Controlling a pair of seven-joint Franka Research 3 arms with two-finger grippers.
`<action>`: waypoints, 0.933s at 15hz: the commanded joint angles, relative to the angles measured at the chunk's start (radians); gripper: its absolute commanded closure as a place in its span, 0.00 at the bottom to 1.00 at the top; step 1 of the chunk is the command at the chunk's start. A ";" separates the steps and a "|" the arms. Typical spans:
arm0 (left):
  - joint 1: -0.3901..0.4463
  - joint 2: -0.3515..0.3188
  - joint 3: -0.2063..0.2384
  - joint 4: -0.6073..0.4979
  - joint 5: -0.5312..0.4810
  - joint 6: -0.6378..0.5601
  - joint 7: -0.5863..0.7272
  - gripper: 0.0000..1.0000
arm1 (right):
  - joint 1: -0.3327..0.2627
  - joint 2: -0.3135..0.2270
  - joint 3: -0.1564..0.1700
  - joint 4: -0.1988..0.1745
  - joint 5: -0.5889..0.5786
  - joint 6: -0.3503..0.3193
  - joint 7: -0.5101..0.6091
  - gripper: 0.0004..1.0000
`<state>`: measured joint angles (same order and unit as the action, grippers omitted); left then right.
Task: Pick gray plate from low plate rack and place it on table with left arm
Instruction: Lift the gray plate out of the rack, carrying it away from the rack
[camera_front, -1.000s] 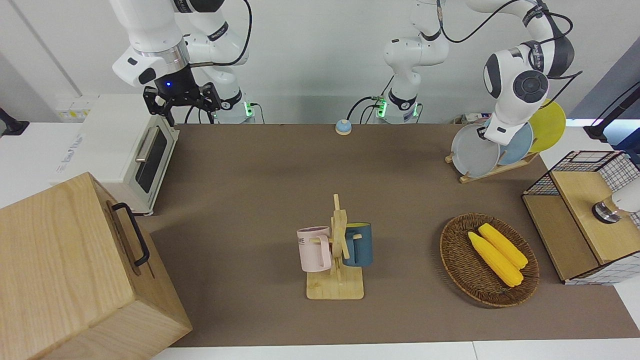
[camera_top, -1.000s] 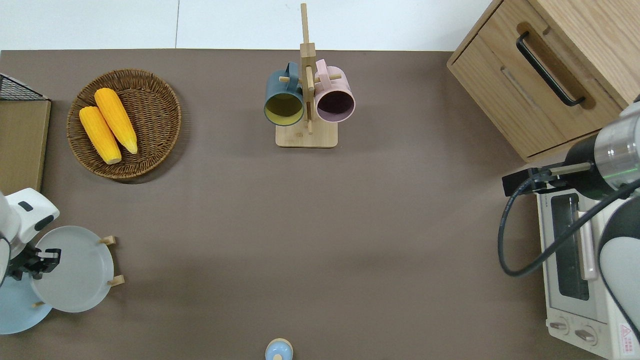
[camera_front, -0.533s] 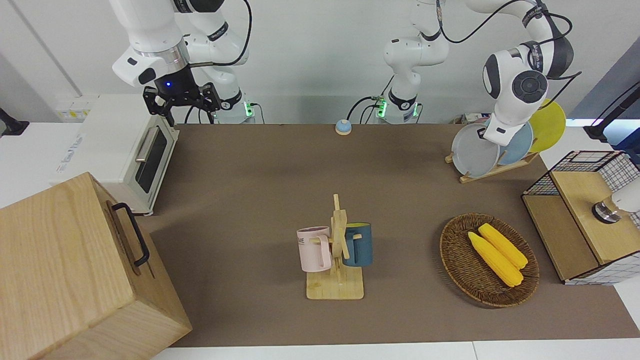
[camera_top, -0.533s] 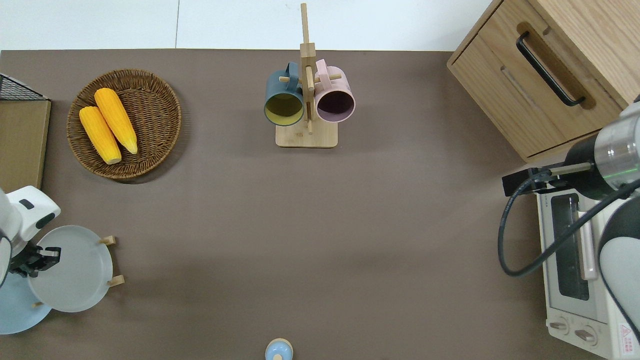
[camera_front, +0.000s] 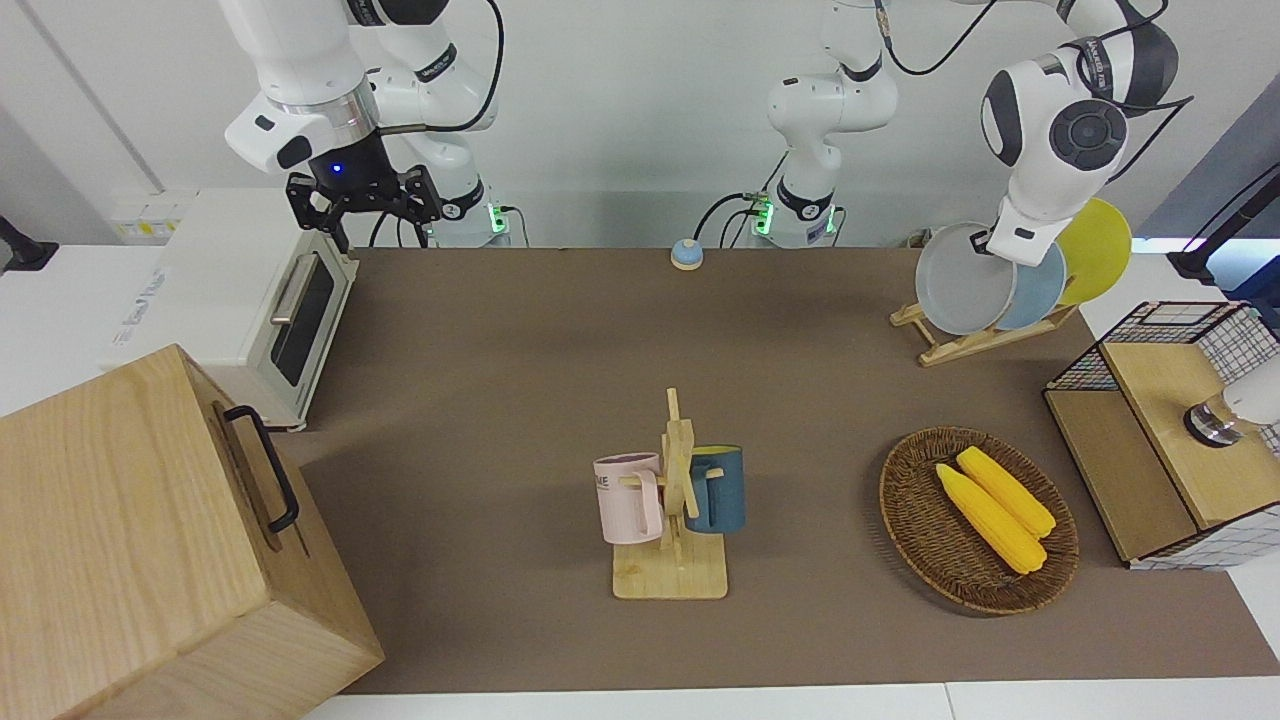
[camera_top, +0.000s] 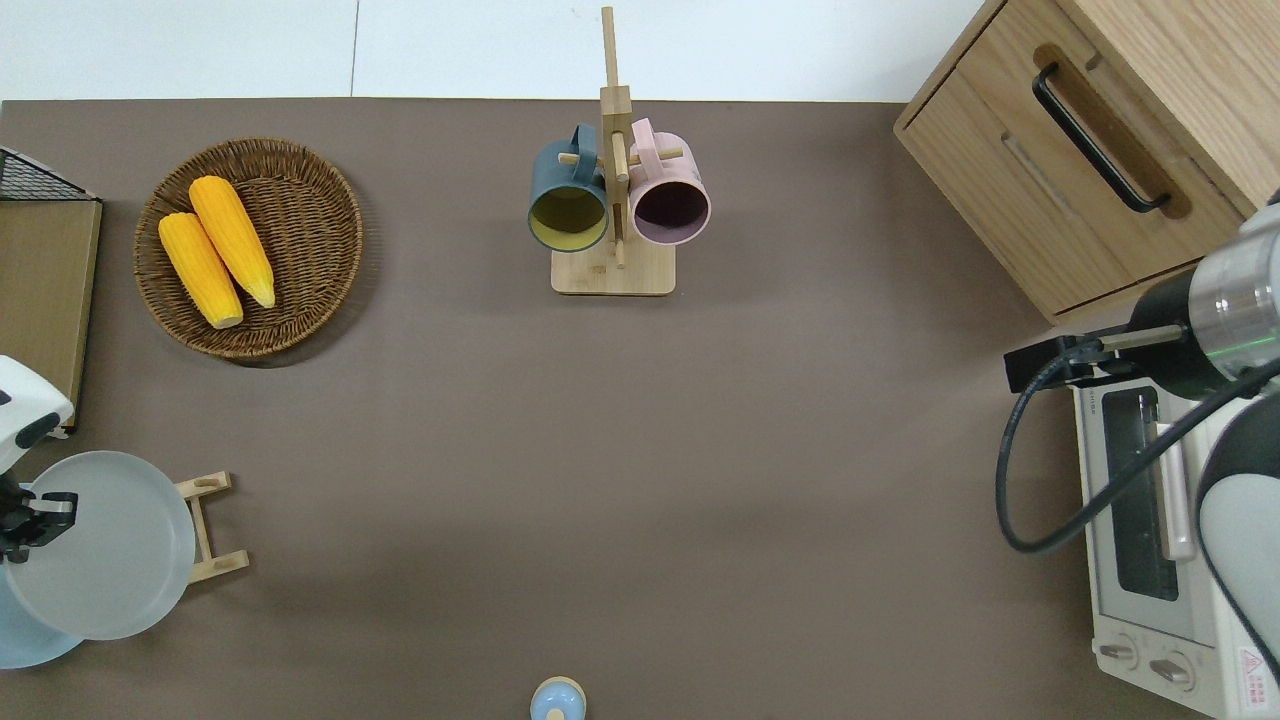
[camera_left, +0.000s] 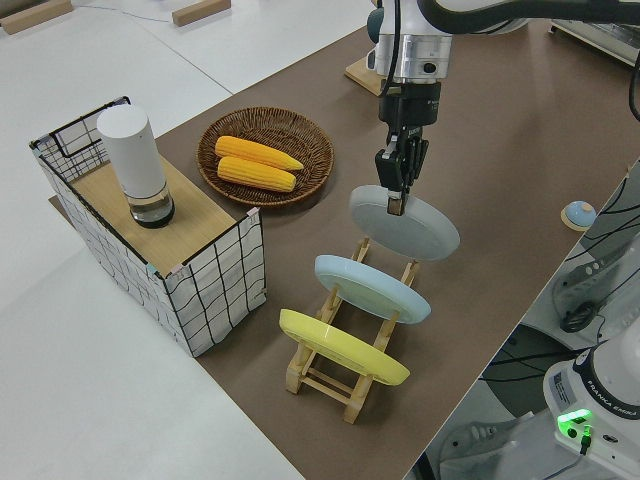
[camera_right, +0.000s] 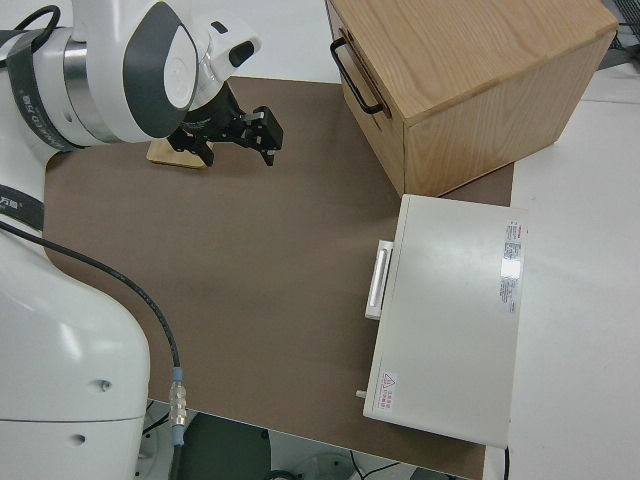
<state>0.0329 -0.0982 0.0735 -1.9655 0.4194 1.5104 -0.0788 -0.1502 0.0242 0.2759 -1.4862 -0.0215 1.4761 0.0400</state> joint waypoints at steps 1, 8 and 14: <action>-0.005 -0.002 0.005 0.039 -0.063 -0.041 0.013 1.00 | -0.019 -0.003 0.017 0.009 -0.002 -0.013 0.012 0.02; -0.007 0.012 -0.003 0.014 -0.480 -0.038 -0.010 1.00 | -0.019 -0.003 0.017 0.009 -0.002 -0.014 0.012 0.02; -0.041 0.172 -0.050 -0.007 -0.538 0.017 -0.012 1.00 | -0.019 -0.003 0.017 0.009 -0.002 -0.014 0.012 0.02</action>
<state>0.0046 0.0130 0.0366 -1.9744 -0.1040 1.4999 -0.0795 -0.1502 0.0242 0.2759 -1.4862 -0.0215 1.4761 0.0400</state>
